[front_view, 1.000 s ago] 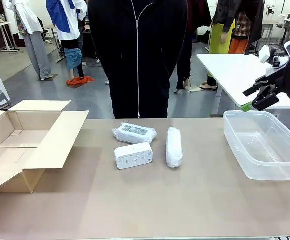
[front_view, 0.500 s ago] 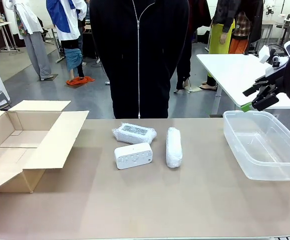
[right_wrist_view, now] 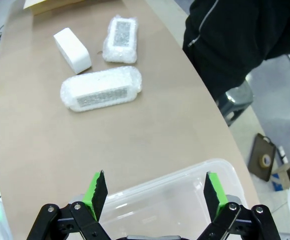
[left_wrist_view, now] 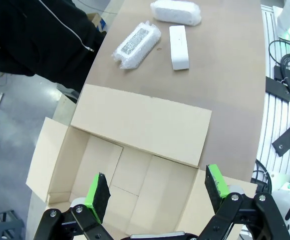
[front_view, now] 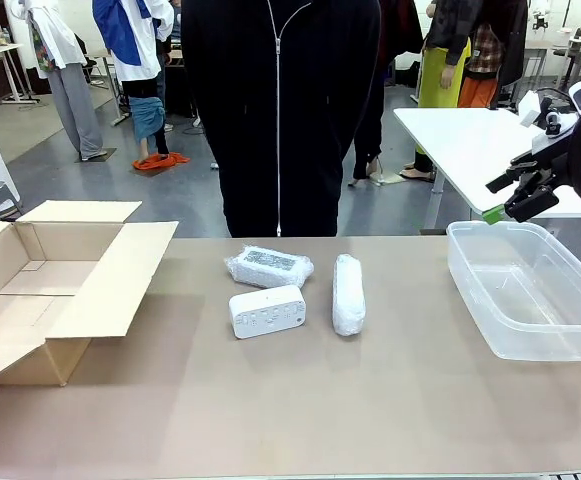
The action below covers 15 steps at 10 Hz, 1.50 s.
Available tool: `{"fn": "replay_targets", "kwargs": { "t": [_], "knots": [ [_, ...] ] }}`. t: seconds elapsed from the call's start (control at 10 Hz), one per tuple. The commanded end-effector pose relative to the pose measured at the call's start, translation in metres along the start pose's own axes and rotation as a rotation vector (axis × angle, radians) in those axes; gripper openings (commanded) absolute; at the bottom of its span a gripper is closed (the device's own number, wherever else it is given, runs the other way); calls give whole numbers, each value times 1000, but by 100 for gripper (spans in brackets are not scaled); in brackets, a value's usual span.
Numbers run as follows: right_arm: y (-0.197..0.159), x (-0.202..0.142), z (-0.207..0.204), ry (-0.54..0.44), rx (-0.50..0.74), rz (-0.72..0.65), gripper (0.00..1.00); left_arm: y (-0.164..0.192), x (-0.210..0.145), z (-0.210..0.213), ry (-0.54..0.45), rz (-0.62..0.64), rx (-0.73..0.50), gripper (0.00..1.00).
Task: Separate and place wrapped and unwrapped clocks.
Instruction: Pick up the Digital clock indicated by the person.
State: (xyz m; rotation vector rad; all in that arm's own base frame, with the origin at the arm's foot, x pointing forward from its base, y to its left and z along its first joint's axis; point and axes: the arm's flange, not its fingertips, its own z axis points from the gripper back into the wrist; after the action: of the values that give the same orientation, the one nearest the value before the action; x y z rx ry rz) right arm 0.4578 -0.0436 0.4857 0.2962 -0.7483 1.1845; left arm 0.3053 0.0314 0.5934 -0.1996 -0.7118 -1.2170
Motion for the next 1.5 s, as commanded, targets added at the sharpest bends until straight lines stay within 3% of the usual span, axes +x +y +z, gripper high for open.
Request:
{"fn": "replay_targets", "kwargs": {
  "t": [0.0, 0.3, 0.7, 1.0, 1.1, 1.4],
  "knots": [
    [-15, -10, 11, -8, 66, 93, 100, 1, -2, -1, -9, -14, -13, 100],
    [-37, -24, 34, -63, 140, 180, 100, 1, -2, -1, -9, -14, -13, 100],
    [-56, -55, 57, -106, 288, 134, 100, 1, -2, -1, -9, -14, -13, 100],
    [-52, -63, 55, -50, 301, 148, 100, 1, -2, -1, -9, -14, -13, 100],
    [-50, -64, 57, -94, 290, 112, 100, 1, -2, -1, -9, -14, -13, 100],
    [-50, -64, 57, -94, 290, 112, 100, 1, -2, -1, -9, -14, -13, 100]
  ]
}}
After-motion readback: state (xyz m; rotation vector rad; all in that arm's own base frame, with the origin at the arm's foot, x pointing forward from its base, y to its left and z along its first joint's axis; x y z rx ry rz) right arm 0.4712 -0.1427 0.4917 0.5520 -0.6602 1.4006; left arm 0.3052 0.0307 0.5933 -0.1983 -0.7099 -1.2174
